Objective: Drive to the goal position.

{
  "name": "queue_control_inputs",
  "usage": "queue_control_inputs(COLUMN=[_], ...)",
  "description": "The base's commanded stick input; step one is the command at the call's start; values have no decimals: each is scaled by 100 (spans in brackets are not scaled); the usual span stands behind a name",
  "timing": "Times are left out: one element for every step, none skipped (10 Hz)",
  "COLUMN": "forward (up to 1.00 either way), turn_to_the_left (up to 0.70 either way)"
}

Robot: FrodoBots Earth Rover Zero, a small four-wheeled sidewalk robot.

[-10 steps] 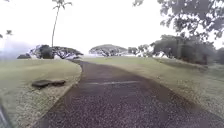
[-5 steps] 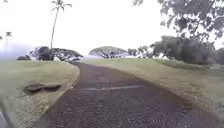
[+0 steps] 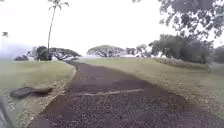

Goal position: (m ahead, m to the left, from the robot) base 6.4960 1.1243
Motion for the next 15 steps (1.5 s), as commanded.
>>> queue_control_inputs(forward=[70,70,70,70,70,70,70,70,70,70,70,70,70,70,70], turn_to_the_left=[0,0,0,0,0,0,0,0,0,2,14,29,0,0,0])
